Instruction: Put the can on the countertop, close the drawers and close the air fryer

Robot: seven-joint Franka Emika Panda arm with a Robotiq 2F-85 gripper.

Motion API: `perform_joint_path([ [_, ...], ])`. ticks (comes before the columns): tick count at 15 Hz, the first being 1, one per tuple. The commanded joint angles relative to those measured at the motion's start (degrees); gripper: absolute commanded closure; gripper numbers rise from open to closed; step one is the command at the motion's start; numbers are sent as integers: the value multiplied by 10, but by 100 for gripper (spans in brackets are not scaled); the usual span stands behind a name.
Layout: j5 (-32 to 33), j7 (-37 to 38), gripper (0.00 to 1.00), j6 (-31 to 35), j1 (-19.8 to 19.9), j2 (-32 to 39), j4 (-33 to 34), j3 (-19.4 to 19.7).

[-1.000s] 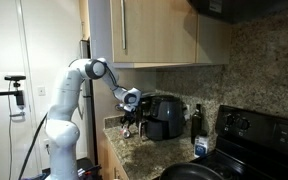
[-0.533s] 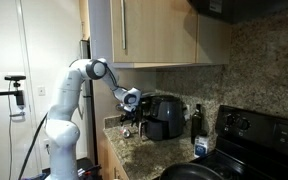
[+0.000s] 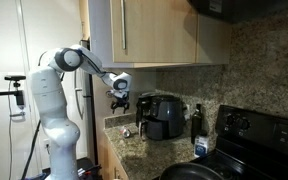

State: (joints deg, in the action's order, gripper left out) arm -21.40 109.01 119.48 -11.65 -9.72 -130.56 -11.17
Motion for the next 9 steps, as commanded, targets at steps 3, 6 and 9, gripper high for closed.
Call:
perform_joint_path([
  [3, -23, -14, 0, 3, 5, -99, -35, -15],
  [6, -23, -11, 0, 2, 5, -98, -36, -15],
  [9, -3, 26, 0, 3, 7, -145, -40, -21],
])
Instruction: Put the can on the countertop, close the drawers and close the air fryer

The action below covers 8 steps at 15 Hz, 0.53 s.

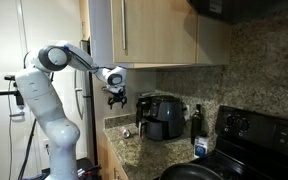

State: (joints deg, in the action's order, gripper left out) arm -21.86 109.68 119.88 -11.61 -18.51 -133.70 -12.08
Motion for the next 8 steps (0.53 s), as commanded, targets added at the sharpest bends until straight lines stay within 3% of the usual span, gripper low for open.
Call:
perform_joint_path([
  [1, -6, 34, 0, 6, 3, -105, -18, -15],
  [8, -32, 110, 0, 35, -29, -355, -71, -30],
])
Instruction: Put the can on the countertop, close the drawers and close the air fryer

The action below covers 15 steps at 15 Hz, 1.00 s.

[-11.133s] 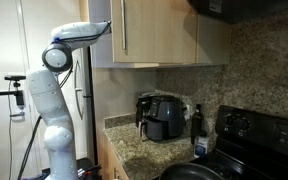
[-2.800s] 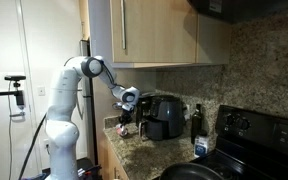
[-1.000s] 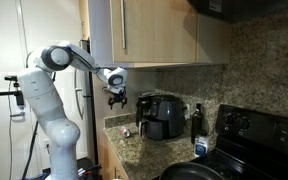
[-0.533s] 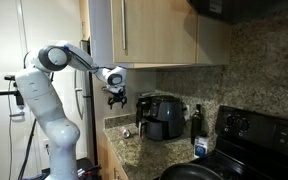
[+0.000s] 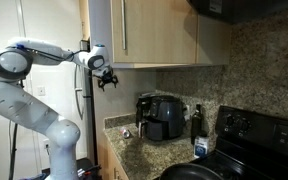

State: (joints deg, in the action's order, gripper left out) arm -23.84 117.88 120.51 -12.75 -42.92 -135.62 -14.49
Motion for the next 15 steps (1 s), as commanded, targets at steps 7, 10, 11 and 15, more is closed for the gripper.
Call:
perform_joint_path([
  [7, -15, 16, 0, -10, -9, -153, -37, -22],
  [10, -27, -17, 0, -1, -42, -203, -18, -35],
  [11, -35, -20, 0, 1, -47, -223, -8, -38],
  [15, -95, -35, 0, 70, -52, -255, 5, -41],
])
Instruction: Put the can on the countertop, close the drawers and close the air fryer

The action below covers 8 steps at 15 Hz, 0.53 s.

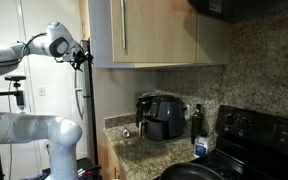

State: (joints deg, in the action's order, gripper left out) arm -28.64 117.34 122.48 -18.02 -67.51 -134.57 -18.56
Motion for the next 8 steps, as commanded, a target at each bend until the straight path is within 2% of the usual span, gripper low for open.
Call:
perform_joint_path([
  [1, -31, -15, 0, 5, 16, -17, 6, -4],
  [3, -46, -21, 0, 19, 16, -26, 4, -4],
  [4, -49, -26, 0, 10, 11, -1, 10, -2],
  [6, -82, -20, 0, 62, 22, 46, 27, -14],
  [8, -145, -13, 0, 128, 26, 98, 60, -19],
])
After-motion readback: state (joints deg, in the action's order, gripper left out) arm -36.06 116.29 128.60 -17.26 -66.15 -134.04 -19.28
